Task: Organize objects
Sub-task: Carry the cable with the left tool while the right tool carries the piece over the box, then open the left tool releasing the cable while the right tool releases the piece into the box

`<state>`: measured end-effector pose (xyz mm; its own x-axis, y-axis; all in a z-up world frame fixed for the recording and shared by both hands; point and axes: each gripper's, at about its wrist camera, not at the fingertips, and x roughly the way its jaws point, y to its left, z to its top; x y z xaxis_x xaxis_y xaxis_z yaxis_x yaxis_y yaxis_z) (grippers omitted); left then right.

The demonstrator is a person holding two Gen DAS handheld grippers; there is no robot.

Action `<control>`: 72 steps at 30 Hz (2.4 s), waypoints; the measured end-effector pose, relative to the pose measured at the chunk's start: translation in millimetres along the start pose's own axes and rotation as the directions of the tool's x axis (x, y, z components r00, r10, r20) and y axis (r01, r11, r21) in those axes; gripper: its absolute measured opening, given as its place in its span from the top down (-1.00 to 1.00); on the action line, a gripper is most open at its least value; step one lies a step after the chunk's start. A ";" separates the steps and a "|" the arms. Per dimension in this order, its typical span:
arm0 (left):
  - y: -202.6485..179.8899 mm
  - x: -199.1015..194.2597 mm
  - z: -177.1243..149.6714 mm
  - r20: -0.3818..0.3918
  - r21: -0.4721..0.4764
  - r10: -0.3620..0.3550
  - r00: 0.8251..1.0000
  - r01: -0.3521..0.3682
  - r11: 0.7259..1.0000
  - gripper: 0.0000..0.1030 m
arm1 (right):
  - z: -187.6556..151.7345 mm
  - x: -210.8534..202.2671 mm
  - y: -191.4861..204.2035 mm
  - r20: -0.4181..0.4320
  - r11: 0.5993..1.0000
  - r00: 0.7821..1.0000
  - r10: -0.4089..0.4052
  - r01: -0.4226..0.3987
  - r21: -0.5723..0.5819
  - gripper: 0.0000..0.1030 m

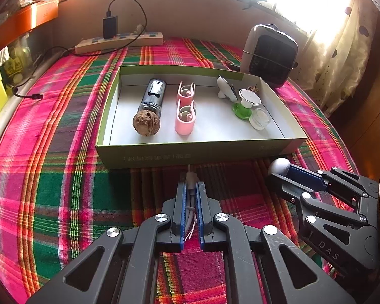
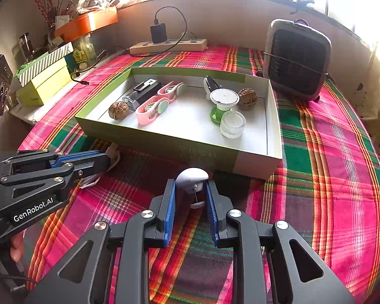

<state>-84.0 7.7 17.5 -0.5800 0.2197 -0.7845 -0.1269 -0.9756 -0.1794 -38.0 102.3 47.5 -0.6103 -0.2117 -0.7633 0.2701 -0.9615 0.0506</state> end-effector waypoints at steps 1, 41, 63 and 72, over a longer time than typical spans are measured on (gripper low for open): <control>0.4 -0.1 0.0 0.000 0.000 -0.001 1.000 0.001 1.000 0.87 | 0.1 -0.6 0.4 0.002 1.000 1.000 0.000 0.000 0.000 0.54; 12.4 -1.6 75.6 0.086 0.015 -0.017 0.996 0.016 1.000 0.87 | 62.9 15.1 -9.7 0.033 0.999 0.999 0.041 -0.040 -0.009 0.54; 24.0 42.8 90.9 0.019 0.001 -0.013 1.000 0.013 1.000 0.95 | 75.5 59.8 -9.9 -0.044 0.998 0.998 0.050 -0.051 -0.033 0.54; 25.1 45.8 89.5 0.013 -0.004 -0.014 1.000 0.014 1.000 0.94 | 74.8 64.2 -10.2 -0.052 0.998 0.998 0.043 -0.045 -0.034 0.53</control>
<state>-185.8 -7.0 30.2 -0.5881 0.2335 -0.7743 -0.1320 -0.9723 -0.1930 -135.7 85.4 46.2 -0.5584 -0.2435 -0.7931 0.3226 -0.9445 0.0628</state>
